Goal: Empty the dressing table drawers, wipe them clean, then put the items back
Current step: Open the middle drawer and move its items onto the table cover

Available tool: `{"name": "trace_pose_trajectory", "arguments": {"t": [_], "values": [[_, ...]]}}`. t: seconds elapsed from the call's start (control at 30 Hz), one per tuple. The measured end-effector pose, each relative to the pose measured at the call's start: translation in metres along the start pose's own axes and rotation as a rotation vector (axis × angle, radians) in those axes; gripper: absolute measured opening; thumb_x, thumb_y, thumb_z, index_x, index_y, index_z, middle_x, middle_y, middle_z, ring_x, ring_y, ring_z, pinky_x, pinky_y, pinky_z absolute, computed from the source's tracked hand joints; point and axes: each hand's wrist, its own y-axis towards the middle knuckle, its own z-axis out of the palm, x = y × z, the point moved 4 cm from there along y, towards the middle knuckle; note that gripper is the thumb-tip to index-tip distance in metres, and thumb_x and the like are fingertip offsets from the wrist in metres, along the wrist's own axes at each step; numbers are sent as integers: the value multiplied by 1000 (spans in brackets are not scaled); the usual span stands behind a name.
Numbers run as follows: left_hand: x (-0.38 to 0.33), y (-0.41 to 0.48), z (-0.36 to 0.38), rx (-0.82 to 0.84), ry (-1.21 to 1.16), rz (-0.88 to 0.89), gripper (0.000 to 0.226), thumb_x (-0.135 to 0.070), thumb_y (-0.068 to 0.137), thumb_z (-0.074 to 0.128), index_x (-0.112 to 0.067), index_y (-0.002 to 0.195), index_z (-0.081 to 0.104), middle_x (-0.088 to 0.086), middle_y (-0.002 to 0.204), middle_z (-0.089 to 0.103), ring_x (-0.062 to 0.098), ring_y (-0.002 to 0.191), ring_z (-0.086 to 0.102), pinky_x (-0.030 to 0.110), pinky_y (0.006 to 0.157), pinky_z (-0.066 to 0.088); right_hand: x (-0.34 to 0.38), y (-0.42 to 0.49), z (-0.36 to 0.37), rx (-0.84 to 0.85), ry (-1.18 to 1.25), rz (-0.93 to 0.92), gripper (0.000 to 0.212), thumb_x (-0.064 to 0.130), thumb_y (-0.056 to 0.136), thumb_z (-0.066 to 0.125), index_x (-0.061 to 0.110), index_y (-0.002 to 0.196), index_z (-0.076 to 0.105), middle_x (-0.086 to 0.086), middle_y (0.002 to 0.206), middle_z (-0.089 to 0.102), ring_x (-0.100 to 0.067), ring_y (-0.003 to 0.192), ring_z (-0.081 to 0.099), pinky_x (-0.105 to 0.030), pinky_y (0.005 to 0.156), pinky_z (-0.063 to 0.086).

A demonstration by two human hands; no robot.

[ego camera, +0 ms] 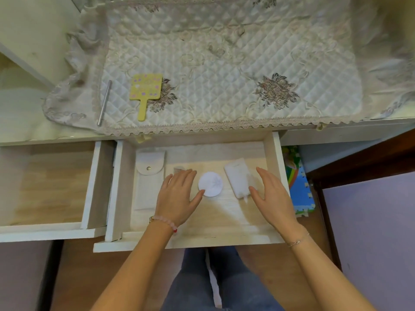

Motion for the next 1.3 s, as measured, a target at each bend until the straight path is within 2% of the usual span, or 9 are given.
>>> {"name": "trace_pose_trajectory", "arguments": {"t": [0.1, 0.17, 0.33, 0.43, 0.57, 0.77, 1.0, 1.1, 1.3], "values": [[-2, 12, 18, 90, -78, -66, 66, -55, 86, 38, -11, 133, 48, 6, 135, 52, 24, 124, 48, 36, 103, 35, -12, 12, 14, 58, 109, 110, 63, 30, 90, 58, 14, 144, 29, -4, 147, 36, -19, 134, 32, -29, 108, 26], [-2, 22, 37, 187, -162, -133, 67, -51, 87, 51, -12, 140, 37, 5, 145, 40, 21, 133, 37, 31, 108, 27, -21, 21, 26, 98, 152, 186, 68, 32, 88, 61, 12, 144, 28, -5, 147, 36, -20, 134, 33, -29, 108, 26], [-2, 40, 69, 290, -249, -220, 84, -43, 81, 66, -11, 145, 23, 4, 151, 27, 20, 137, 28, 31, 108, 27, -35, 40, 49, 140, 180, 350, 73, 37, 81, 68, 7, 139, 34, -13, 135, 44, -25, 124, 38, -31, 97, 33], [-3, 50, 82, 324, -261, -247, 93, -44, 75, 71, -10, 146, 20, 5, 151, 27, 23, 135, 30, 34, 108, 29, -37, 50, 58, 127, 172, 416, 79, 41, 74, 73, 7, 135, 38, -11, 130, 44, -24, 123, 36, -31, 98, 30], [-2, 58, 91, 366, -215, -234, 93, -41, 71, 75, -13, 144, 24, 4, 148, 29, 25, 131, 32, 36, 103, 33, -37, 54, 67, 95, 145, 459, 80, 40, 65, 80, 9, 128, 41, -8, 125, 46, -25, 118, 38, -33, 95, 33], [0, 62, 92, 342, -241, -279, 77, -37, 68, 77, -13, 131, 41, 4, 134, 37, 24, 120, 39, 34, 95, 40, -34, 55, 74, 99, 189, 516, 71, 31, 62, 83, 8, 116, 43, -10, 119, 46, -25, 113, 39, -31, 83, 37], [-1, 59, 90, 321, -450, -377, 76, -20, 64, 83, -16, 127, 41, 10, 125, 40, 24, 113, 39, 22, 85, 33, -41, 56, 77, 103, 300, 618, 62, 32, 61, 84, 9, 109, 51, -10, 113, 52, -26, 106, 50, -34, 85, 45], [6, 58, 89, 290, -611, -459, 62, -11, 68, 80, -16, 119, 45, 8, 115, 49, 22, 100, 48, 26, 78, 40, -41, 53, 72, 111, 385, 644, 52, 27, 67, 81, 7, 107, 55, -5, 104, 58, -19, 90, 56, -32, 74, 46], [25, 46, 80, 195, -912, -634, 39, -4, 75, 73, -17, 108, 55, 4, 99, 56, 22, 90, 55, 24, 66, 49, -34, 49, 65, 98, 525, 697, 47, 21, 71, 79, 7, 106, 52, -5, 101, 58, -21, 91, 57, -38, 82, 50]]}}
